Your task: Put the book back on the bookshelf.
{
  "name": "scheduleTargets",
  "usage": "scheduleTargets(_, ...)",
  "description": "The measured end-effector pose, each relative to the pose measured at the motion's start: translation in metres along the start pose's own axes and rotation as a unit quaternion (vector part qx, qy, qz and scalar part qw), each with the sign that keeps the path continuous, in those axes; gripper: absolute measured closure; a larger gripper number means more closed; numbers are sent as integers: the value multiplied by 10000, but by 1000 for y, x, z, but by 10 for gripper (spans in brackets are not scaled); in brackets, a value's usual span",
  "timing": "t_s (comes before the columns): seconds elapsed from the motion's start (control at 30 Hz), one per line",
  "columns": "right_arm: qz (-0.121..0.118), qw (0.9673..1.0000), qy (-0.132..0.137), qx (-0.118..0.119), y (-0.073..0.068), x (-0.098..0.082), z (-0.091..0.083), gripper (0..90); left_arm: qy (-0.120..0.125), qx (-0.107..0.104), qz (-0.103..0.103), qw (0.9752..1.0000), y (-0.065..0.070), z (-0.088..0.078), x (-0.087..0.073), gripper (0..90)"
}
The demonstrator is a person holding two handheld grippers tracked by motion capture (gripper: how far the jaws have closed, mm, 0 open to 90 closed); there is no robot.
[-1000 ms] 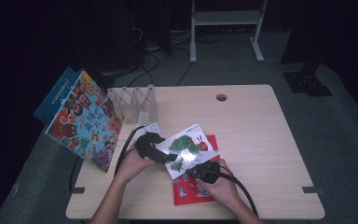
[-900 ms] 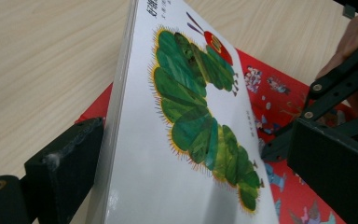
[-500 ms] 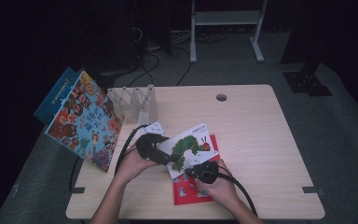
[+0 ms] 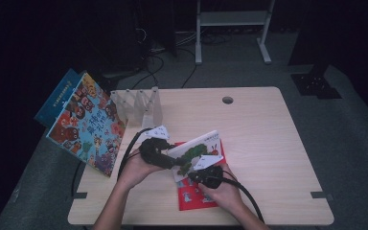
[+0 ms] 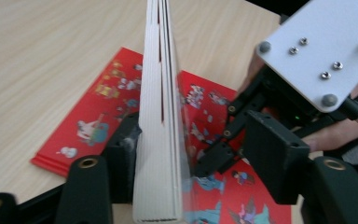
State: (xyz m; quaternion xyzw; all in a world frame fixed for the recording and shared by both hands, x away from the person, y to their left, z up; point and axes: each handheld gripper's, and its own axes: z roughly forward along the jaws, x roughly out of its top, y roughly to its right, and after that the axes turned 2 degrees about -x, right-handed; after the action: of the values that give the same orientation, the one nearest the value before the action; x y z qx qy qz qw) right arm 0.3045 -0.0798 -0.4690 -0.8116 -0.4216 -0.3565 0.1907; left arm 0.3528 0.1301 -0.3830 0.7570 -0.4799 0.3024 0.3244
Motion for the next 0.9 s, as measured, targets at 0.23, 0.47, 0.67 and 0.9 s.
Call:
scheduleTargets(0.23, -2, 10000, 4, -1, 0, 0, 0, 893, -115, 96, 25, 9999, 0, 3, -1, 485)
scheduleTargets(0.47, 2, 10000, 33, 11, -1, 0, 1, 891, -282, 129, 111, 9995, 2, 11, -2, 549)
scheduleTargets(0.67, 8, 10000, 46, 38, 0, -1, 0, 874, -359, 195, 249, 9989, 4, 14, -2, 639)
scheduleTargets(0.9, -34, 10000, 26, 54, -2, -2, -2, 822, -455, 301, 358, 9979, 6, 16, -2, 725)
